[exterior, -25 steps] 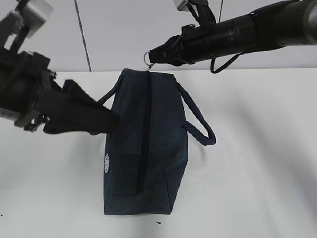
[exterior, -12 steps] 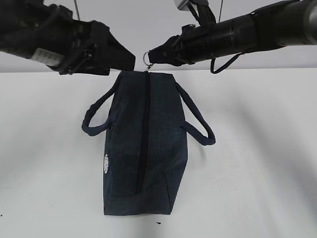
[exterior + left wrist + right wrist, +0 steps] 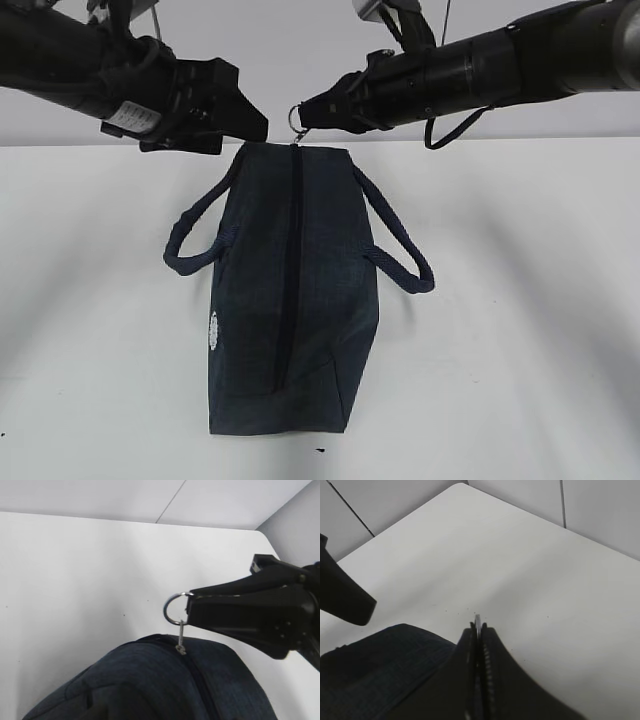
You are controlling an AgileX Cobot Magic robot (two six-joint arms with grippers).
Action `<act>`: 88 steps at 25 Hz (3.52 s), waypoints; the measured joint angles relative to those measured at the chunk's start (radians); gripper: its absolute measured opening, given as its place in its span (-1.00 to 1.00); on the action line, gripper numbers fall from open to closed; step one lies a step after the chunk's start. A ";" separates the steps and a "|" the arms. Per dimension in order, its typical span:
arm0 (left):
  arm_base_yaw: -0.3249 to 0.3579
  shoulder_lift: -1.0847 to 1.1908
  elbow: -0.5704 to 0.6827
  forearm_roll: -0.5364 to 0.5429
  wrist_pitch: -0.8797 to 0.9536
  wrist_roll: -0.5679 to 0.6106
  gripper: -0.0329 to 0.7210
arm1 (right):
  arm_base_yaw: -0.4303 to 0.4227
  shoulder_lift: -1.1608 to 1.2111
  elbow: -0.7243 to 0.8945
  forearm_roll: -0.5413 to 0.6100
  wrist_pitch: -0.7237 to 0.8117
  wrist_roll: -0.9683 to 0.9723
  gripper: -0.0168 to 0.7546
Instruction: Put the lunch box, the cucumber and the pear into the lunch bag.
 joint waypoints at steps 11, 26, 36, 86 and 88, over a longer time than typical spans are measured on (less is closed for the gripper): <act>0.001 0.038 -0.005 -0.004 0.011 -0.003 -0.13 | 0.000 0.000 0.000 0.000 0.004 0.002 -0.94; -0.001 0.041 -0.010 -0.061 0.067 0.100 -0.88 | 0.000 0.007 -0.003 -0.008 0.030 0.012 -0.94; -0.001 0.017 -0.012 -0.064 0.132 0.164 -0.88 | 0.000 0.020 -0.028 -0.068 0.022 0.021 -0.94; -0.001 0.192 -0.177 -0.127 0.058 0.207 -0.03 | -0.073 0.046 -0.069 -0.252 0.052 0.160 -0.12; -0.001 0.192 -0.191 -0.113 0.056 0.207 0.13 | -0.073 0.024 -0.069 -0.277 0.052 0.206 0.05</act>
